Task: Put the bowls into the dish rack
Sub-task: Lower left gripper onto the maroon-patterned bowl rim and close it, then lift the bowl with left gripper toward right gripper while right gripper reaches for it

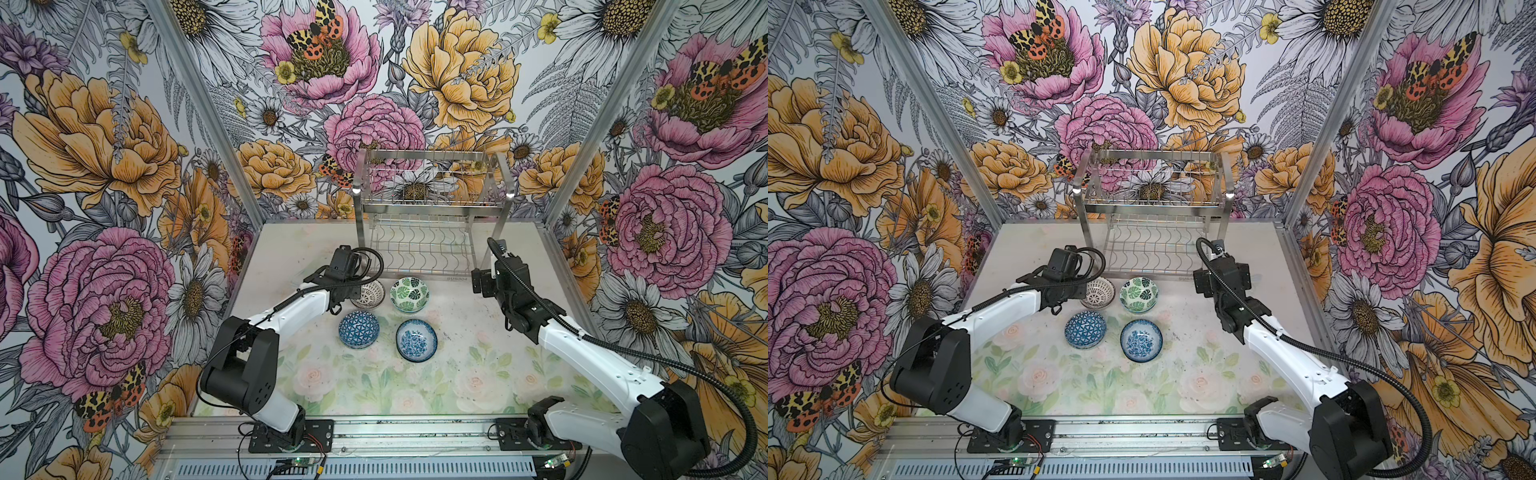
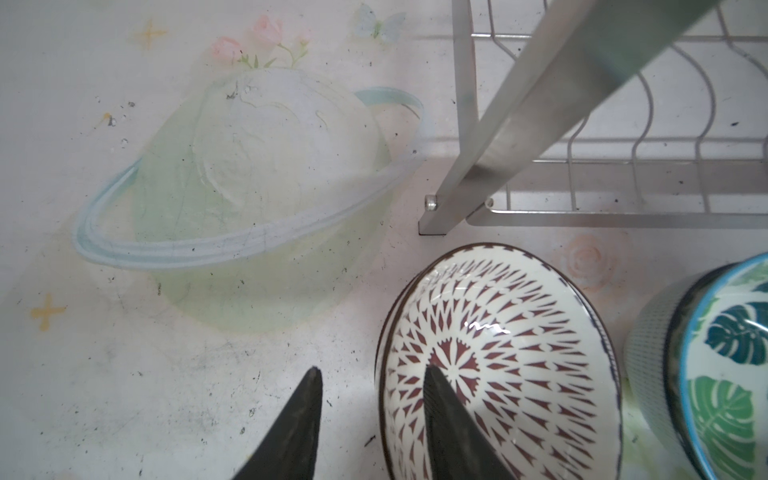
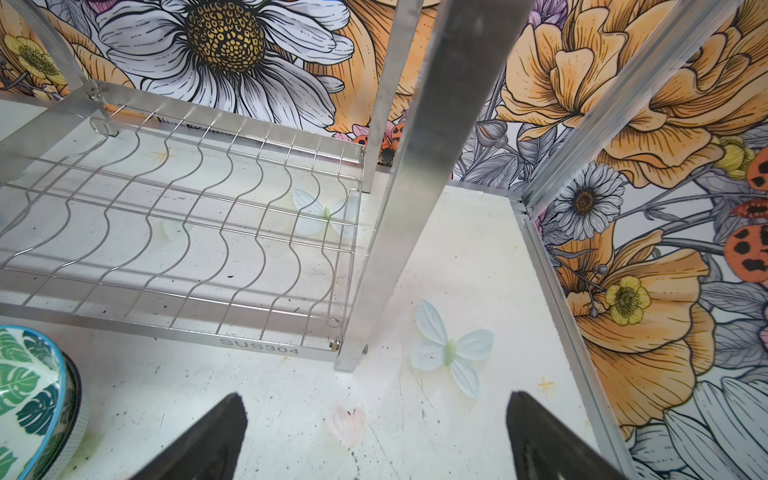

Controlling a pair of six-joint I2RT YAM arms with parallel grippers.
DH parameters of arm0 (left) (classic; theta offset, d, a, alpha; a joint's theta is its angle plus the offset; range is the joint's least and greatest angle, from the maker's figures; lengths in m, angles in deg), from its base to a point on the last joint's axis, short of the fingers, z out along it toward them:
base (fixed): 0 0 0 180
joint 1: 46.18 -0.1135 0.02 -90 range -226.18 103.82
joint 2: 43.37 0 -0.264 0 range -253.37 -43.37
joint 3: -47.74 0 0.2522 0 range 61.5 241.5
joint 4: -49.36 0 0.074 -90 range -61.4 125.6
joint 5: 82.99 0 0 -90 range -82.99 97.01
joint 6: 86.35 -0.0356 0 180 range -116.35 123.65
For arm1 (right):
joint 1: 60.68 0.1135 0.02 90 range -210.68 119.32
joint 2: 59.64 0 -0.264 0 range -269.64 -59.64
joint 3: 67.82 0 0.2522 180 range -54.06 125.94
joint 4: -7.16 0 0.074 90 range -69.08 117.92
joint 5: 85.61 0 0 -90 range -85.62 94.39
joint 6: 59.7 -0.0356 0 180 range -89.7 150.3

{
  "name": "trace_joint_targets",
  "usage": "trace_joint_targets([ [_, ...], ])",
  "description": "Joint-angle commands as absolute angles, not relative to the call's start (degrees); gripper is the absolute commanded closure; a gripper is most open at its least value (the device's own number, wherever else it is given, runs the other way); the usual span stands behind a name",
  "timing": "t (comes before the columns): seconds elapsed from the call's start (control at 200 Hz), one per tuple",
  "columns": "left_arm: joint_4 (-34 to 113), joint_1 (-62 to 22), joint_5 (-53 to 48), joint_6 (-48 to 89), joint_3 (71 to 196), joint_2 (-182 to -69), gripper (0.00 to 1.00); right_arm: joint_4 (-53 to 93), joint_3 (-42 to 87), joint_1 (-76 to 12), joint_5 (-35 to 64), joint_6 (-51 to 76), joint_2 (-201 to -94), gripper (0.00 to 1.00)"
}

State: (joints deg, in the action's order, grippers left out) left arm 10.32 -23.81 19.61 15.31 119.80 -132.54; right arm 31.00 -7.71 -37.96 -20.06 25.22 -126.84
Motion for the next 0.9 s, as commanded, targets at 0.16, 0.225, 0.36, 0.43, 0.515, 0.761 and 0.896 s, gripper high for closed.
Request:
trace_joint_targets([
  [0.16,10.3,-23.9,16.5,15.6,121.7,-136.3,0.81,30.7,-8.3,-37.5,-21.5,25.5,-125.8,0.0],
  [0.225,10.4,-23.9,16.7,15.6,121.7,-136.5,0.85,30.7,-8.5,-37.6,-21.7,25.6,-125.6,0.0],
  [0.36,10.2,-23.9,17.0,15.5,121.9,-135.9,0.96,30.7,-8.4,-37.6,-21.7,25.8,-125.4,0.0],
  [0.43,10.2,-23.9,17.0,15.3,122.1,-135.3,1.0,30.7,-8.4,-37.5,-21.7,25.9,-125.5,0.0],
  [0.515,9.9,-24.0,17.3,15.0,122.3,-134.6,1.0,30.7,-8.2,-37.6,-21.5,25.8,-125.6,0.0],
  [0.761,9.2,-25.0,18.5,14.5,123.1,-131.5,1.0,30.9,-7.5,-37.5,-20.1,26.1,-125.3,0.0],
  [0.896,10.1,-25.7,18.1,14.0,124.0,-128.8,1.0,33.2,-5.6,-37.3,-16.8,25.6,-124.3,0.0],
])
